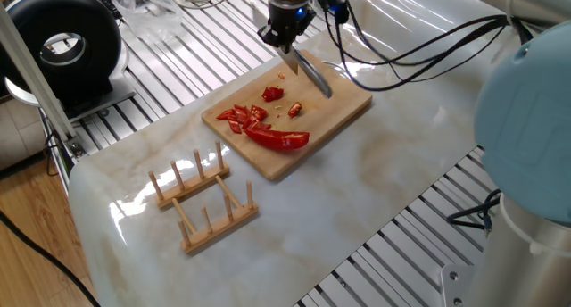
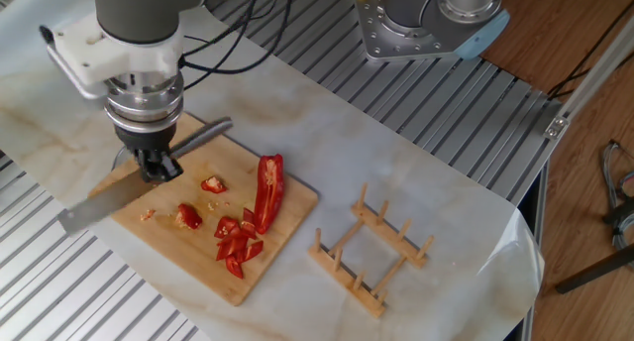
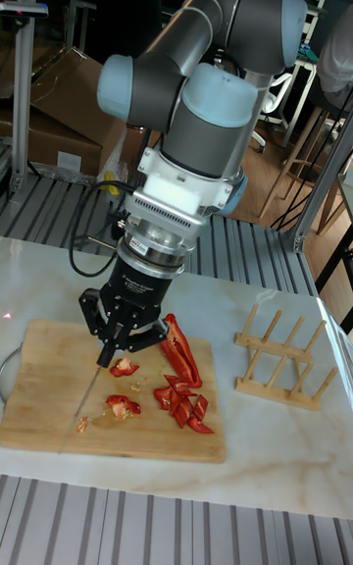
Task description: Chop the chili peppers
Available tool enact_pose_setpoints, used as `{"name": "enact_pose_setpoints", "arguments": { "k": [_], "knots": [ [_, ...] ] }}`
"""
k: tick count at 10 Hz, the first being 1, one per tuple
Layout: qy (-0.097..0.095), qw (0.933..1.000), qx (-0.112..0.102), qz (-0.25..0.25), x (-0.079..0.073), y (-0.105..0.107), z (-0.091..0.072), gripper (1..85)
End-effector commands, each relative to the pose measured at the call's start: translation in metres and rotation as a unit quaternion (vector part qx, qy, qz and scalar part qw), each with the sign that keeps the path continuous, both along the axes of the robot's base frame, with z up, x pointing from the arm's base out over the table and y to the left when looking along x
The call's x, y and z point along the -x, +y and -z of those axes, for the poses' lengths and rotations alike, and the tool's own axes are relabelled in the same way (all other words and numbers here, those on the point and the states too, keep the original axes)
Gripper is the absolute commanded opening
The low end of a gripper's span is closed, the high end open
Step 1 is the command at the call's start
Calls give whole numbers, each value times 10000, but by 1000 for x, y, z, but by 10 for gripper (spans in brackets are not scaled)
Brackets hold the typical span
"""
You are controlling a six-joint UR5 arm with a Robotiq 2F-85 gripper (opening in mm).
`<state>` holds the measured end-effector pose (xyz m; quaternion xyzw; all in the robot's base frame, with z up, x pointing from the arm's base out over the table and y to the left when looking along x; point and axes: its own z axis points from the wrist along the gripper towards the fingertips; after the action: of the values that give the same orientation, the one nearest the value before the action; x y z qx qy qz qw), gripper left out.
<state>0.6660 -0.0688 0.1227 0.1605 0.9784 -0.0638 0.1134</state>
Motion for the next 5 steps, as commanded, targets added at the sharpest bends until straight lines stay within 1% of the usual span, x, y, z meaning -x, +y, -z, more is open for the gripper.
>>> {"name": "enact_pose_setpoints", "arguments": {
  "k": [1,2,3,4,5],
  "knots": [
    [-154,9949,-231,967,-7,4,-2,13],
    [-193,9951,-142,959,-11,1,-2,13],
    [-416,9949,-103,913,-26,-1,-3,13],
    [-451,9948,-130,906,-31,2,-3,13],
    [-418,9954,-114,852,-30,2,-3,13]
  ]
}}
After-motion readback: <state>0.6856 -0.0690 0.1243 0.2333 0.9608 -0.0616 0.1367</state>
